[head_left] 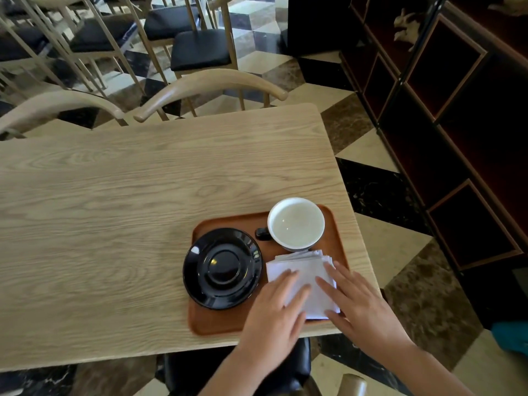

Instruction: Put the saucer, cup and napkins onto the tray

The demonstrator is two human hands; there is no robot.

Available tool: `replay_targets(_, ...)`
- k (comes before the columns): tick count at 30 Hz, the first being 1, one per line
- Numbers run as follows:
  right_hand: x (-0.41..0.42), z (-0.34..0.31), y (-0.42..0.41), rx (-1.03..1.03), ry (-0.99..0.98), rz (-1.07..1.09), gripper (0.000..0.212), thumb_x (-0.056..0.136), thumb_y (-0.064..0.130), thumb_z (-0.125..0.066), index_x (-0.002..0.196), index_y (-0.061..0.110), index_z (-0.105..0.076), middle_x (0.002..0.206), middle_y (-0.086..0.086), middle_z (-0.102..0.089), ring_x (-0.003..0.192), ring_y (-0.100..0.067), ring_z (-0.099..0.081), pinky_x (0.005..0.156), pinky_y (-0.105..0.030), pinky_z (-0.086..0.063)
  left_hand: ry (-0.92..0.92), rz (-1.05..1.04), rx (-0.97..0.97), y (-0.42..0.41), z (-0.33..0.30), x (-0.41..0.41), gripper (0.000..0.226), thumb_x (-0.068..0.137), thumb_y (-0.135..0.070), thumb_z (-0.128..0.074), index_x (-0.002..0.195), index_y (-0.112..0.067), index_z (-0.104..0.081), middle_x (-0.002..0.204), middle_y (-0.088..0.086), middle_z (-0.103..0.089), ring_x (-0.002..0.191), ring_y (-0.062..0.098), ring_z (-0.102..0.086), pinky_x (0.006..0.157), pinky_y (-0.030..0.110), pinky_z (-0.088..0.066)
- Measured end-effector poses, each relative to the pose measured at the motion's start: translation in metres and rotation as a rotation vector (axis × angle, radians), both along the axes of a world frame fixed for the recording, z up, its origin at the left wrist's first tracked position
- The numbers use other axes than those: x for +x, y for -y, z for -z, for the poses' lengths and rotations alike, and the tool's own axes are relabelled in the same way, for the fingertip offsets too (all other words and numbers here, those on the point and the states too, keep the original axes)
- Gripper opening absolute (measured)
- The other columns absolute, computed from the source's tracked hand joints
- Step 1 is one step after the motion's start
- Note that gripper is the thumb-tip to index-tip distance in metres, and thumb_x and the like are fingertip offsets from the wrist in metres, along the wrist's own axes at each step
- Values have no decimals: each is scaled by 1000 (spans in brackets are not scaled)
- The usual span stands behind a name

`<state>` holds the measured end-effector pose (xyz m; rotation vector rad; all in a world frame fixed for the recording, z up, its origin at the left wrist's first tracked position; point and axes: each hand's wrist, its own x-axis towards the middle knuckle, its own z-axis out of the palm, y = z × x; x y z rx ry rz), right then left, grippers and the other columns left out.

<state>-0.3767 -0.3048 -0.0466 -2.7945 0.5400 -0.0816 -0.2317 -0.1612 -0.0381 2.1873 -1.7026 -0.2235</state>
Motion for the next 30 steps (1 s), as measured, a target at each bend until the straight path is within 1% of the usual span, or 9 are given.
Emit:
replay_targets(2,-2,6,0,-5,-33,-17,46,83,38,-51,125,19,-58,139,-8,-51,129,-23,-46,99,-43,-45,45,19,154,1,13,-10,45,88,-34,-37,133,-28,-42,142,8,-46,132,24,-41,103,41,-39)
replay_targets(6,3,7,3,13,-28,-5,48,73,33,-71,118,18,-64,132,-8,-58,120,-22,-56,99,-43,-42,46,-8,241,4,19,-9,47,89,-33,-32,135,-33,-41,143,8,-46,133,24,-40,103,42,-34)
replay_targets(9,6,8,3,-8,-29,-15,42,78,36,-58,116,19,-65,131,-8,-59,118,-22,-58,99,-39,-40,36,-4,275,2,17,-6,46,88,-33,-32,133,-33,-43,142,8,-47,132,24,-42,102,41,-38)
replay_targets(12,7,8,0,24,-24,-17,51,65,28,-80,114,17,-67,129,-9,-60,116,-24,-59,94,-40,-46,27,8,274,0,17,-5,45,88,-33,-35,132,-33,-43,142,9,-47,131,24,-42,101,42,-40)
replay_targets(23,17,-5,-4,-102,-110,-37,63,46,34,-90,103,16,-72,114,-12,-69,101,-24,-68,79,-37,-57,102,51,359,5,8,-2,53,74,-37,-70,124,-32,-53,133,10,-56,123,24,-53,92,39,-48)
replay_targets(25,19,-10,-6,-99,-179,-27,66,38,40,-91,98,19,-74,107,-9,-72,93,-22,-71,72,-35,-59,62,46,359,7,-2,-2,47,81,-35,-60,127,-30,-52,139,12,-50,127,26,-48,96,40,-45)
replay_targets(27,27,-27,-10,-49,-232,3,65,31,44,-92,91,23,-75,100,-7,-74,84,-20,-72,67,-32,-59,38,78,396,9,-15,1,48,94,-30,-40,141,-23,-34,153,14,-25,141,27,-24,109,42,-29)
replay_targets(28,31,-39,-11,-48,-244,11,63,37,44,-91,94,24,-74,102,-6,-73,87,-19,-71,71,-32,-58,22,86,409,8,-20,5,50,97,-28,-34,145,-20,-23,157,12,-14,143,26,-12,113,42,-20)
replay_targets(30,41,-65,-13,42,-211,62,51,75,40,-72,121,25,-59,130,-4,-58,115,-19,-58,97,-33,-45,-5,72,432,9,-47,12,52,98,-29,-32,147,-18,-16,157,11,-12,143,25,-10,114,40,-17)
